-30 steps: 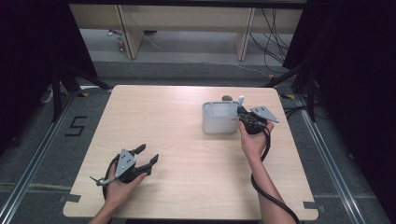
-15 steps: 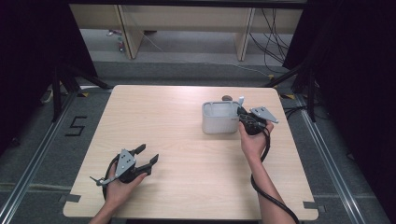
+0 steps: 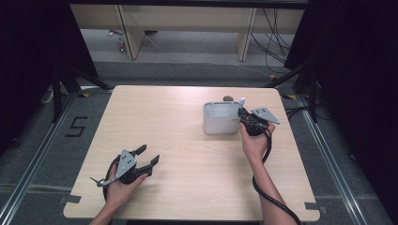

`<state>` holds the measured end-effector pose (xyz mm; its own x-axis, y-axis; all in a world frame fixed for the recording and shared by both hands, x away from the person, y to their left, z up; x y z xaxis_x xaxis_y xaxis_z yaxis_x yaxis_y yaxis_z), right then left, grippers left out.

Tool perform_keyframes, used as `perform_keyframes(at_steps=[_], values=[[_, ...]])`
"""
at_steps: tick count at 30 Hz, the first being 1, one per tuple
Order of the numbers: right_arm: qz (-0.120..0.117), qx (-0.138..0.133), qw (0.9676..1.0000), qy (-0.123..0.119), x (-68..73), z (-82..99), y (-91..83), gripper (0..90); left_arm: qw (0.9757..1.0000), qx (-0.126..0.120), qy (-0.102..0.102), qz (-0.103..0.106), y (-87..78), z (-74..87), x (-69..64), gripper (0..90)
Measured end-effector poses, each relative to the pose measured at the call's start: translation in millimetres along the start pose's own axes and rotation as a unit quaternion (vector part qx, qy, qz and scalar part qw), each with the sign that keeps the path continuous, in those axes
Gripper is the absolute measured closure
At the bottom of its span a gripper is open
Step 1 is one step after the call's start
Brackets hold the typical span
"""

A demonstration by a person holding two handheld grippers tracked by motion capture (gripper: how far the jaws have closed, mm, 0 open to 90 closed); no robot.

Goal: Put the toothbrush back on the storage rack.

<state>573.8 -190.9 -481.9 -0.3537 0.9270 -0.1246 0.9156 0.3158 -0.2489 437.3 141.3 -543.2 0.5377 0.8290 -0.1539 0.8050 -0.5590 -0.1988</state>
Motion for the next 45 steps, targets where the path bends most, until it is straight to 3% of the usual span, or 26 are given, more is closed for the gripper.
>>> perform_keyframes(at_steps=[2,3,6,8,9,11,13,15,18,21,24,26,27,28,30,31,32,33,34,35,36,39,43,44,45], values=[[0.007,-0.001,0.9999,0.009,0.1,-1.5,-2.0,73.8,1.0000,0.000,0.000,0.000,0.0,0.0,0.0,34.5],[0.005,0.000,1.0000,-0.003,-1.9,-1.8,-2.5,70.2,1.0000,0.000,0.001,0.000,0.0,0.1,-0.1,34.4],[0.019,-0.002,0.9998,-0.001,-4.0,-3.9,-7.7,61.2,1.0000,0.001,0.003,0.000,-0.1,0.2,-0.2,34.5],[0.016,0.002,0.9998,0.013,-1.9,-3.7,-12.0,56.6,1.0000,0.001,0.002,0.000,0.0,0.1,-0.1,34.5],[0.017,-0.001,0.9998,-0.005,-4.5,-4.1,-13.5,54.7,1.0000,0.001,0.001,-0.001,0.1,0.2,-0.1,34.5],[0.018,0.001,0.9998,0.004,-4.3,-3.3,-18.2,53.1,1.0000,0.001,0.002,-0.001,0.2,0.3,-0.2,34.5],[0.019,0.006,0.9998,-0.009,-7.5,-1.0,-23.1,52.0,1.0000,0.002,0.003,-0.001,0.2,0.3,-0.3,34.6],[0.011,0.010,0.9999,0.005,-4.9,1.7,-27.4,51.3,1.0000,0.002,0.003,-0.002,0.2,0.4,-0.3,34.6],[0.002,0.015,0.9999,-0.006,-3.5,8.0,-36.9,50.7,1.0000,0.000,0.002,-0.002,0.0,0.1,-0.1,34.6],[-0.001,0.025,0.9996,0.010,-0.2,17.8,-47.8,50.1,1.0000,0.001,0.002,-0.002,0.2,0.3,0.0,34.7],[-0.010,0.026,0.9995,-0.013,-1.2,24.9,-58.6,49.9,1.0000,0.001,0.002,-0.003,0.2,0.1,0.0,34.7],[-0.014,0.027,0.9995,-0.005,1.2,28.4,-65.2,49.8,1.0000,0.001,0.001,-0.004,0.3,0.1,0.3,34.7],[-0.015,0.028,0.9994,-0.014,0.8,30.9,-70.0,49.7,1.0000,0.001,0.000,-0.004,0.3,0.0,0.4,34.7],[-0.017,0.031,0.9994,-0.004,3.2,32.4,-74.3,49.6,1.0000,0.000,-0.001,-0.004,0.3,0.0,0.5,34.7],[-0.026,0.030,0.9991,-0.016,3.0,35.5,-81.4,49.4,1.0000,0.000,-0.002,-0.004,0.1,-0.1,0.7,34.7],[-0.021,0.031,0.9993,-0.007,3.1,37.2,-85.6,49.4,1.0000,0.000,-0.002,-0.004,0.1,-0.1,0.8,34.7],[-0.019,0.031,0.9992,-0.014,1.7,39.3,-88.5,49.4,1.0000,-0.001,-0.002,-0.004,0.0,-0.3,0.9,34.6],[-0.029,0.035,0.9990,-0.004,3.8,41.5,-92.2,49.4,1.0000,-0.002,-0.003,-0.004,0.1,-0.4,1.0,34.6],[-0.022,0.035,0.9991,0.004,4.0,43.2,-95.6,49.4,1.0000,-0.002,-0.003,-0.004,0.0,-0.4,1.1,34.6],[-0.018,0.028,0.9993,-0.017,1.0,44.1,-97.4,49.4,1.0000,-0.002,-0.004,-0.004,0.0,-0.4,1.1,34.6],[-0.027,0.035,0.9989,-0.013,3.6,46.8,-100.8,49.4,1.0000,-0.003,-0.004,-0.004,-0.1,-0.5,1.3,34.6],[-0.019,0.038,0.9989,-0.018,3.9,54.0,-110.5,49.0,1.0000,-0.002,-0.006,-0.003,-0.2,-0.5,1.4,34.6],[-0.029,0.049,0.9983,-0.014,11.0,68.3,-120.4,48.1,1.0000,-0.002,-0.008,-0.003,-0.3,-0.5,1.7,34.6],[-0.040,0.049,0.9979,-0.011,13.5,71.8,-121.9,47.9,1.0000,-0.002,-0.008,-0.003,-0.3,-0.5,1.7,34.6],[-0.033,0.052,0.9979,-0.019,12.6,74.6,-124.2,47.9,1.0000,-0.002,-0.008,-0.002,-0.2,-0.5,1.7,34.6]])
Point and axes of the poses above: each handheld gripper's, and its own axes: y roughly forward along the jaws, z roughly out of its underside, x roughly to its left, the point moved 10 cm from there along y, roughly forward along the jaws, and after that the axes turned 13 degrees about -y, right-handed, at the moved point
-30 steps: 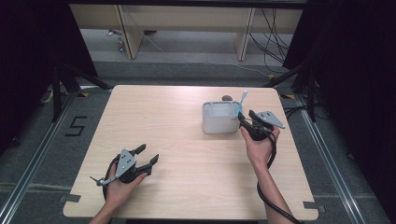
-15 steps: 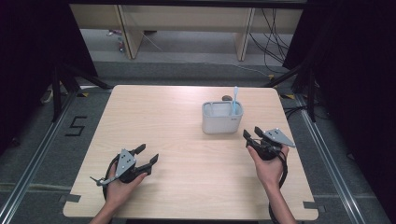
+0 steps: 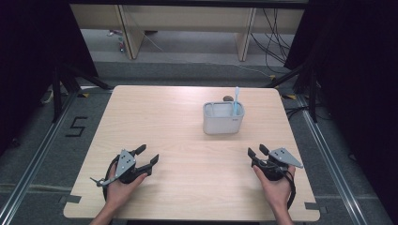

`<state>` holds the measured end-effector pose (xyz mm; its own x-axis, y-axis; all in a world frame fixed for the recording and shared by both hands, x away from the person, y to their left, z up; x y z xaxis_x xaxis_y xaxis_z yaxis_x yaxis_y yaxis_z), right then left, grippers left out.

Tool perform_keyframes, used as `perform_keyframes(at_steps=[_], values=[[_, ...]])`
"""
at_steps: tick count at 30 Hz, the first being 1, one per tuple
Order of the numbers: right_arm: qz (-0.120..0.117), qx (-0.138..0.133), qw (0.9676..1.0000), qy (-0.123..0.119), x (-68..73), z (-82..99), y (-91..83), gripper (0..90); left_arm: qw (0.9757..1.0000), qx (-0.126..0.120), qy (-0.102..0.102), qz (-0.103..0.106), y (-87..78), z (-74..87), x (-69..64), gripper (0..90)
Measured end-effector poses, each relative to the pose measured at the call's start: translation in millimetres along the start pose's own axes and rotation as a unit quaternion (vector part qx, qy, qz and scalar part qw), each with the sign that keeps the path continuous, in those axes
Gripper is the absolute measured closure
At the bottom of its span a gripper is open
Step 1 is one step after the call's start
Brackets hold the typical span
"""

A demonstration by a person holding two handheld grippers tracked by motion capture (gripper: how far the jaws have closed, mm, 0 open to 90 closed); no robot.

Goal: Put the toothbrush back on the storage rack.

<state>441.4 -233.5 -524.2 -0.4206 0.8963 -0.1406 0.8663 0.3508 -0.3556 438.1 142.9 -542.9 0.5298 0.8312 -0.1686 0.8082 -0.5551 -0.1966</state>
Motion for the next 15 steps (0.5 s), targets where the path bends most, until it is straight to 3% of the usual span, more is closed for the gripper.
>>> perform_keyframes(at_steps=[1,4,8,9,10,12,13,14,15], values=[[-0.001,-0.001,0.9999,0.012,3.2,2.3,-0.8,47.8,1.0000,0.000,0.000,0.000,0.1,0.0,-0.1,34.6],[-0.003,-0.012,0.9999,0.000,4.8,7.9,-1.6,47.9,1.0000,0.000,0.002,0.001,0.1,0.1,-0.6,34.7],[-0.007,-0.005,0.9996,0.028,10.5,14.3,-2.5,48.0,1.0000,0.001,0.002,0.002,0.1,0.2,-0.7,34.7],[-0.005,-0.008,0.9999,0.013,7.7,14.9,-2.0,48.0,1.0000,0.001,0.002,0.002,0.1,0.2,-0.7,34.6],[-0.009,-0.009,0.9994,0.031,11.1,15.3,-2.3,47.9,1.0000,0.001,0.002,0.002,0.0,0.2,-0.7,34.6],[-0.008,-0.012,0.9997,0.019,9.8,16.0,-1.9,47.9,1.0000,0.001,0.002,0.003,-0.2,0.1,-0.7,34.6],[-0.003,-0.001,0.9994,0.033,11.9,17.8,-4.7,47.8,1.0000,0.001,0.002,0.003,-0.1,0.2,-0.7,34.6],[-0.007,-0.014,0.9997,0.016,10.5,16.4,-3.0,47.8,1.0000,0.001,0.002,0.002,0.1,0.2,-0.9,34.6],[-0.001,-0.012,0.9998,0.013,9.3,17.1,-3.9,47.7,1.0000,0.001,0.002,0.002,0.3,0.3,-0.9,34.7]])
Point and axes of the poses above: each handheld gripper's, and its own axes: y roughly forward along the jaws, z roughly out of its underside, x roughly to its left, the point moved 10 cm from there along y, roughly forward along the jaws, and after that the axes turned 13 degrees about -y, right-handed, at the moved point
